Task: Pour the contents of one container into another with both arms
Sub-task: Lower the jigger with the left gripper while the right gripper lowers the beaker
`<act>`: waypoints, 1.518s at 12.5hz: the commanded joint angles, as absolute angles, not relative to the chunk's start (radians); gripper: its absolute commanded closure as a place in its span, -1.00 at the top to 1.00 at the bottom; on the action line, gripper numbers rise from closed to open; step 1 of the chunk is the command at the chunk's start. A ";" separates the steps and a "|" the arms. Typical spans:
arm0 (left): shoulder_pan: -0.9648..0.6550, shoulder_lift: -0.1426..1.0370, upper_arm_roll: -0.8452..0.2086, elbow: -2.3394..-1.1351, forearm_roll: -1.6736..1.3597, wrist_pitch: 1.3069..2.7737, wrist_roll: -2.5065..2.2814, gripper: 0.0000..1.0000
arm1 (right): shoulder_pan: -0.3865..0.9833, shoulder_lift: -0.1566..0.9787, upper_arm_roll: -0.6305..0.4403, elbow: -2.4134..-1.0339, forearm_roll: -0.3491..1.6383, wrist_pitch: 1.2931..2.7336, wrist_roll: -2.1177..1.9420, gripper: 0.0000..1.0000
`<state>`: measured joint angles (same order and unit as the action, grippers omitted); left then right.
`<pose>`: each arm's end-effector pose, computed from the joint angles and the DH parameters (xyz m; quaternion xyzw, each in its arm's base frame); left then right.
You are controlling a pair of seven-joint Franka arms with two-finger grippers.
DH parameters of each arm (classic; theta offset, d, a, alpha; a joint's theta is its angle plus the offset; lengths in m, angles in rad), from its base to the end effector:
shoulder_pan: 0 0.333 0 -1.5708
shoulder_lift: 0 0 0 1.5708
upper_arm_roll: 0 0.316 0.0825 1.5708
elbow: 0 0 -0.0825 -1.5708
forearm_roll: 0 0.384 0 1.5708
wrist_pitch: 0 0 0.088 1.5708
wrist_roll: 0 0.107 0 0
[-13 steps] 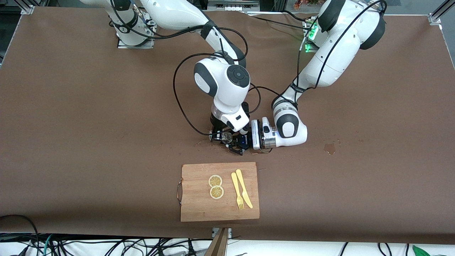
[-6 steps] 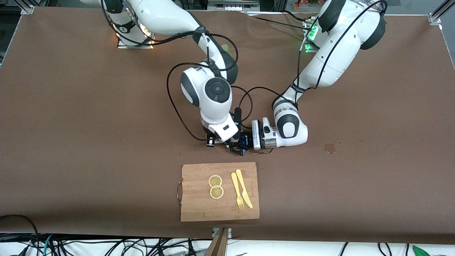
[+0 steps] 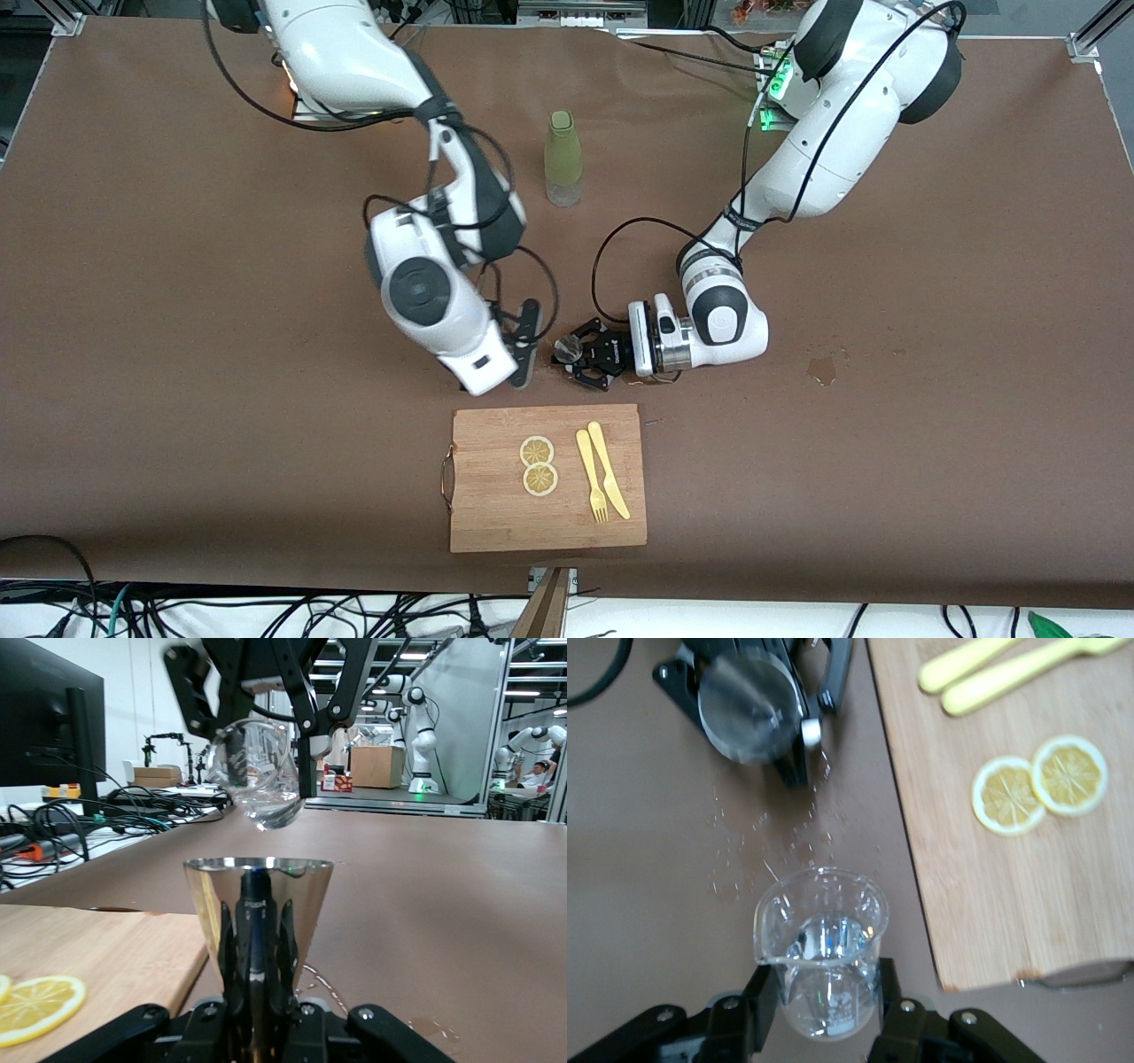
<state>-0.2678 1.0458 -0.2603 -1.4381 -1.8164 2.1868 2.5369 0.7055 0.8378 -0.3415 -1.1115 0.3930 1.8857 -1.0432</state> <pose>0.6158 -0.3602 0.0911 0.5807 -0.4843 0.4882 0.4357 0.6650 0.3706 0.3262 -0.7684 -0.6371 -0.0087 0.0601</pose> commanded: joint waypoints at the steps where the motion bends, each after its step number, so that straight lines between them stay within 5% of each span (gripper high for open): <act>1: -0.220 1.022 -0.268 -1.445 -1.856 2.175 2.556 -1.00 | 0.638 0.727 -0.322 -1.259 0.462 1.888 -1.112 -0.57; 6: -0.111 0.971 -0.209 -1.500 -1.845 2.019 2.490 -1.00 | 0.427 0.597 -0.221 -1.560 0.679 2.029 -1.400 -0.57; 10: -0.051 0.960 -0.049 -1.514 -1.749 1.765 2.445 -1.00 | 0.221 0.571 -0.177 -1.684 0.787 2.016 -1.739 -0.57; 19: 0.018 0.930 0.264 -1.517 -1.511 1.379 2.402 -1.00 | -0.083 0.627 -0.172 -1.755 0.908 1.856 -2.222 -0.57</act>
